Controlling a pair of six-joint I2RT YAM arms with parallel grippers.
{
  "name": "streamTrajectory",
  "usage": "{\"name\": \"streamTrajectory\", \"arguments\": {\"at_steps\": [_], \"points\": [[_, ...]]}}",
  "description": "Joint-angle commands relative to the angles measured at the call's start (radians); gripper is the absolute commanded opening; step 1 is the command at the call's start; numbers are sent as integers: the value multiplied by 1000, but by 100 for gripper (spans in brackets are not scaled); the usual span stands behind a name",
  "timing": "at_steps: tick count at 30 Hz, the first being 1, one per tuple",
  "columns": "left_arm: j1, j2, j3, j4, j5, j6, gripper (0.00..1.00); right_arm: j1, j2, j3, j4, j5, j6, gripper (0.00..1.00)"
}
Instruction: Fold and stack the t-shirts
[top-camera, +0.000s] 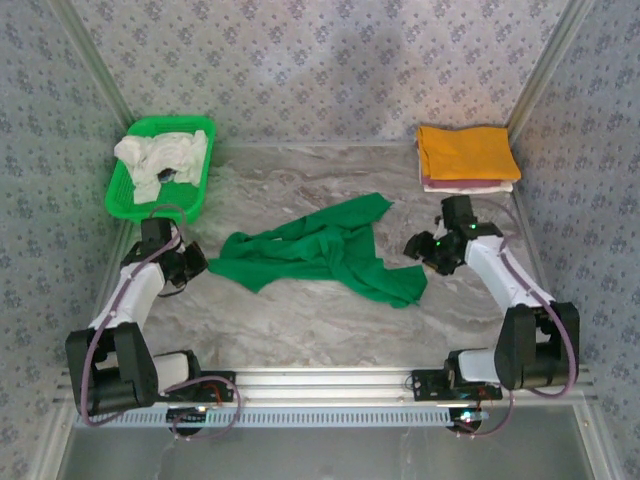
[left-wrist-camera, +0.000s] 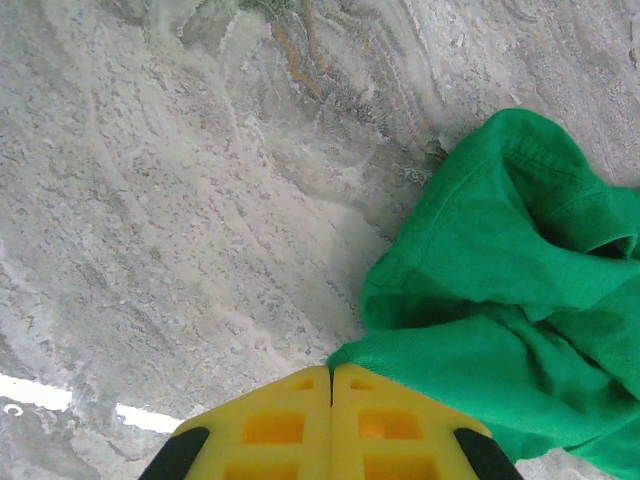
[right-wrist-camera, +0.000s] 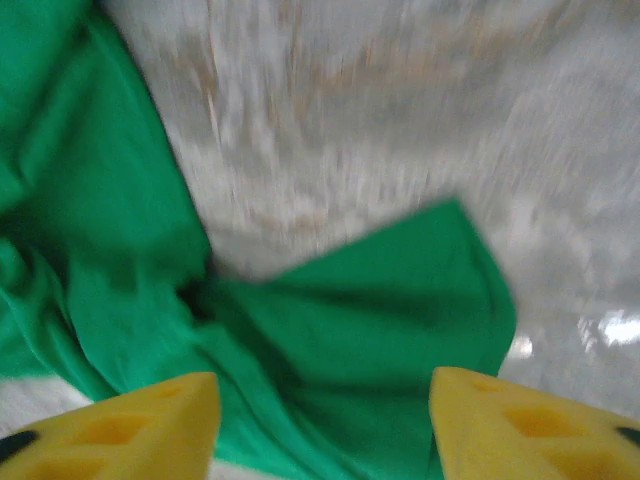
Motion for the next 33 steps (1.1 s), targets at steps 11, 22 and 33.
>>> {"name": "streamTrajectory", "arguments": {"at_steps": [11,22,33], "points": [[6,31,-10,31,54,-1,0,247,25,-148,-11,100,65,64],[7,-41,54,-24,47,-17,0,236,11,50,-153,107,8,0],[6,-82,356,-126,138,-41,0,71,-43,491,-366,126,-79,0]]}}
